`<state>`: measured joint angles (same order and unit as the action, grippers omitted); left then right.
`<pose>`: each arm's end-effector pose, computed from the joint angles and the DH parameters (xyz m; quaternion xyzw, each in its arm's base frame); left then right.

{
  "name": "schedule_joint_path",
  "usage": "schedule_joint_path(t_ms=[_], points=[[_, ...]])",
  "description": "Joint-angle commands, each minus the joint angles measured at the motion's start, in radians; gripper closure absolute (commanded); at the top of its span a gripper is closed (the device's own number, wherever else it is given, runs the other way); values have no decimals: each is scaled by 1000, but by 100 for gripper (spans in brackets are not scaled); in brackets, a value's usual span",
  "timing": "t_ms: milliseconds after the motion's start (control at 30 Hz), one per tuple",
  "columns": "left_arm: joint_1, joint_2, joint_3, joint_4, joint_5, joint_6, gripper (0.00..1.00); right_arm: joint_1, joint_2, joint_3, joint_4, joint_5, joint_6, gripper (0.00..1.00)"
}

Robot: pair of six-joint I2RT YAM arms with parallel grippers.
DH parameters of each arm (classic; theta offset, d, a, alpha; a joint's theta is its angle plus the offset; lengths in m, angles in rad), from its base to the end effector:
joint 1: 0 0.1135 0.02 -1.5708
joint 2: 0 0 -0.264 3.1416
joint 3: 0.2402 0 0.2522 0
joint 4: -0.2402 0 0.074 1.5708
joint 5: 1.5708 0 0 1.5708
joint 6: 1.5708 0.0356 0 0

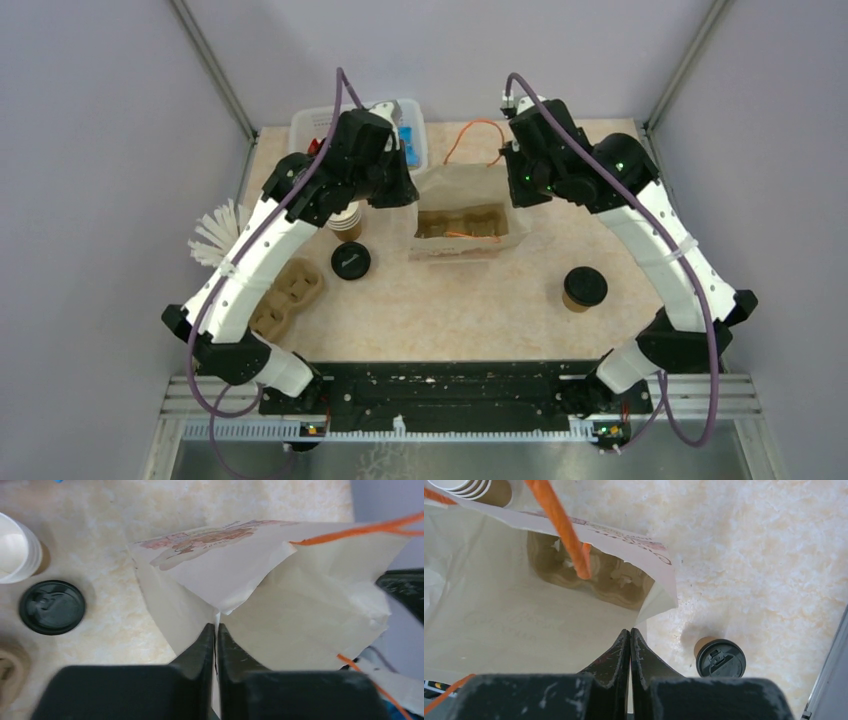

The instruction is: Pack the takeout coffee

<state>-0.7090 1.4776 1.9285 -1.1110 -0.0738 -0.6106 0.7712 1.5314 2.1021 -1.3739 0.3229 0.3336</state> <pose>0.2114 -0.1779 0.4700 0.0279 0.8972 -0.2432 0.3675 0.1930 0.1718 0.4826 -0.1399 0.9064 0.0670 0.3928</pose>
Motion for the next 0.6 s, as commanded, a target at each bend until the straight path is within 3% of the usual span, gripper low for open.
schedule_joint_path(t_ms=[0,67,133,233,300,367,567], points=[[28,-9,-102,38,-43,43,75,-32,25,-77,58,-37,5,93],[63,-29,-195,61,-36,67,65,-57,27,-128,67,-62,11,71],[90,-42,-192,46,-5,82,54,-62,30,-82,5,-59,25,49],[93,-87,-129,34,-7,90,37,-63,1,64,-112,-61,36,31],[94,-129,-115,45,-4,89,28,-62,-69,78,-123,-73,35,20],[94,-164,-119,49,2,79,22,-66,-158,1,-122,-65,58,13],[94,-308,-261,99,59,8,12,-74,-397,-464,-100,66,150,4]])
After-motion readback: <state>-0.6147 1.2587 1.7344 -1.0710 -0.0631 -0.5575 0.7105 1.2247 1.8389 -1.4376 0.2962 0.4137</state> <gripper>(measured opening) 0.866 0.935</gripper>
